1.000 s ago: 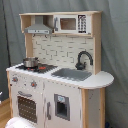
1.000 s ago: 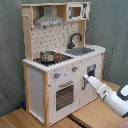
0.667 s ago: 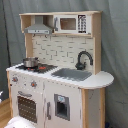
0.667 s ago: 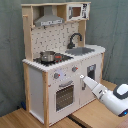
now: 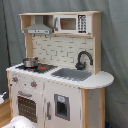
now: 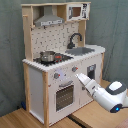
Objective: Play with the kitchen
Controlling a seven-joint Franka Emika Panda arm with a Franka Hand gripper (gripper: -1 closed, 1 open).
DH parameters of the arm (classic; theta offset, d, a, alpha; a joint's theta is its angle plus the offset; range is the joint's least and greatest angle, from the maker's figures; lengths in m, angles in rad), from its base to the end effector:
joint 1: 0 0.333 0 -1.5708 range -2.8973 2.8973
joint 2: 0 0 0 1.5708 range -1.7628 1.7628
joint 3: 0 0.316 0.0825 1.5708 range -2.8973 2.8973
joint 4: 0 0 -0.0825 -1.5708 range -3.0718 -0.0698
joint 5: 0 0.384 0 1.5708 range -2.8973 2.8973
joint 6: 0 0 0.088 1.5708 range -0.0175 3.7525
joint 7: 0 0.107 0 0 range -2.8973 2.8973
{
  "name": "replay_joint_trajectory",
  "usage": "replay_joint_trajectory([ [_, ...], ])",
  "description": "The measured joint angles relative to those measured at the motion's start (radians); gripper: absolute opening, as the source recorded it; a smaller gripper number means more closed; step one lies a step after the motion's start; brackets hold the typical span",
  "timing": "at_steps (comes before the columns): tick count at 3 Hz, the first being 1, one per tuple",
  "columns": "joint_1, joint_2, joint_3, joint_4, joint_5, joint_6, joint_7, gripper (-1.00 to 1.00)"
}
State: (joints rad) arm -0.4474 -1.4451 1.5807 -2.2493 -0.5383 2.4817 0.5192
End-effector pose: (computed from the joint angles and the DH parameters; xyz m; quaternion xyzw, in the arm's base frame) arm 0.1850 0.5136 0.3325 0.5022 0.3874 0.5350 0.5581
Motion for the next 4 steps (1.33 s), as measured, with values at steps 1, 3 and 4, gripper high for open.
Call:
replay_joint_trajectory([
  [1,-0.074,0.0,-0.016,0.03,0.042,0.05,0.001,1.0],
  [3,-0.175,0.0,-0.025,0.051,0.054,0.21,0.075,1.0],
  [4,-0.205,0.0,-0.025,0.051,0.054,0.266,0.162,1.0],
])
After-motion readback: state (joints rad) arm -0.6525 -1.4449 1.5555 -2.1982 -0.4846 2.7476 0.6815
